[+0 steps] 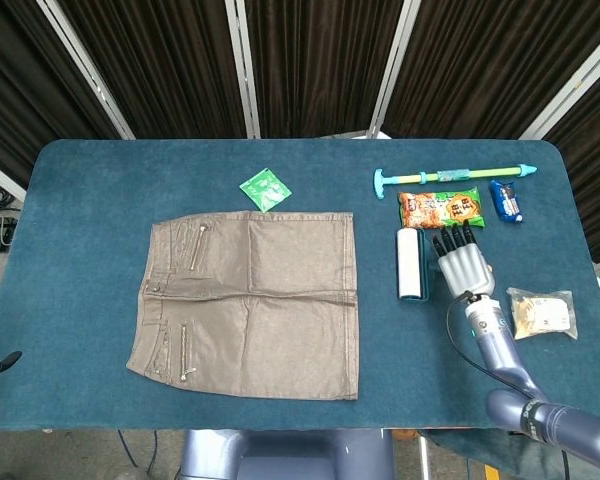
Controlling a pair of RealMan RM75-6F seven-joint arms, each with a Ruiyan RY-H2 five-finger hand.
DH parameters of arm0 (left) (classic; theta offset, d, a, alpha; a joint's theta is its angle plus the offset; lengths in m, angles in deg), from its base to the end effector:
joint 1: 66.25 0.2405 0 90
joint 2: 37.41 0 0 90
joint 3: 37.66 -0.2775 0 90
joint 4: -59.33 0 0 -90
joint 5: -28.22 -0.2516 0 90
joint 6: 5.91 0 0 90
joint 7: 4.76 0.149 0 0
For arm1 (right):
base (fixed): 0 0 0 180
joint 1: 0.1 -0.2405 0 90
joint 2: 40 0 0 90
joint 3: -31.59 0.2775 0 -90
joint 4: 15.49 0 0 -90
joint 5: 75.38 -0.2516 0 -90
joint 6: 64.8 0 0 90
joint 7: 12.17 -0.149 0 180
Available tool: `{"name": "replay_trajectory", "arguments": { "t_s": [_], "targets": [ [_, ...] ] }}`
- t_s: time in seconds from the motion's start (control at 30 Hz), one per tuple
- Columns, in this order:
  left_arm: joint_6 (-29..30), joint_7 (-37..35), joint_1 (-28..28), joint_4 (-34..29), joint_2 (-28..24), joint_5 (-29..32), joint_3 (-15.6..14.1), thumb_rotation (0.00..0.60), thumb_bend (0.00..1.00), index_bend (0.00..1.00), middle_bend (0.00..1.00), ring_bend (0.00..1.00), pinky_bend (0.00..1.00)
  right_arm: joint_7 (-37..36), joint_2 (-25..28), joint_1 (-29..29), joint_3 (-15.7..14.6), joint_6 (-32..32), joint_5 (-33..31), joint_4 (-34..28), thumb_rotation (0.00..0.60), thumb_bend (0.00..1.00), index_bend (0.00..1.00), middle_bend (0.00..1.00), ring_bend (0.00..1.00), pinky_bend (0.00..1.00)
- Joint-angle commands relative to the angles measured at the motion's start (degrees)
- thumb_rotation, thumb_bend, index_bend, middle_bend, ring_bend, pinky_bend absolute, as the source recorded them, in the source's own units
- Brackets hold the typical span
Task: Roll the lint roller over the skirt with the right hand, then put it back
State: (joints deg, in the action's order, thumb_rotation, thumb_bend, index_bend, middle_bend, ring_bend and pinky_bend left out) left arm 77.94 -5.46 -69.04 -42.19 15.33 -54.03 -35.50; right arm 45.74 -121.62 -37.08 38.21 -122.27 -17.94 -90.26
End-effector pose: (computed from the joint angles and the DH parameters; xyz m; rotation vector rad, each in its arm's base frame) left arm -0.3435 0.1736 0.1807 -1.3349 -0.9521 -0.8119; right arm -0.2890 -0.3929 0.0181 1.7805 -0.2848 0.1648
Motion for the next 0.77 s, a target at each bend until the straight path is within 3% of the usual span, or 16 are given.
{"name": "replay_trajectory", "arguments": {
  "t_s": [0.03, 0.17, 0.3, 0.53, 0.77],
  "targets": [
    [0.6, -0.7, 0.3, -0.2, -0.3, -0.9, -0.3, 0.6, 0.0, 0.0, 0.0, 0.0, 0.0, -3.0, 4.6, 2.0, 1.0, -4.2, 0.2, -7.3, 0.6, 0.0, 0.0, 0.0, 0.0, 0.0],
    [2.2, -1.2, 0.9, -0.3, -0.4, -3.3, -1.0, 0.6, 0.0, 0.0, 0.0, 0.0, 0.0, -9.3, 9.8, 5.2, 0.9, -8.7, 3.9, -15.0, 0.6, 0.0, 0.0, 0.0, 0.0, 0.0],
    [4.0, -2.7, 1.6, 0.3, -0.5, -4.5, -1.0, 0.6, 0.0, 0.0, 0.0, 0.0, 0.0, -19.2, 14.5, 10.0, -0.9, -15.3, 12.3, -20.2, 0.6, 0.0, 0.0, 0.0, 0.0, 0.0],
    [8.0, -3.1, 3.5, 1.7, 0.1, -7.8, -1.9, 0.6, 0.0, 0.0, 0.0, 0.0, 0.0, -34.1, 17.1, 17.4, -5.3, -25.3, 24.9, -22.5, 0.6, 0.0, 0.0, 0.0, 0.0, 0.0],
    [9.8, -5.4, 4.7, 1.8, -0.6, -8.1, -2.2, 0.6, 0.0, 0.0, 0.0, 0.0, 0.0, -40.5, 17.0, 22.5, -7.2, -31.6, 29.0, -22.5, 0.6, 0.0, 0.0, 0.0, 0.0, 0.0]
  ]
}}
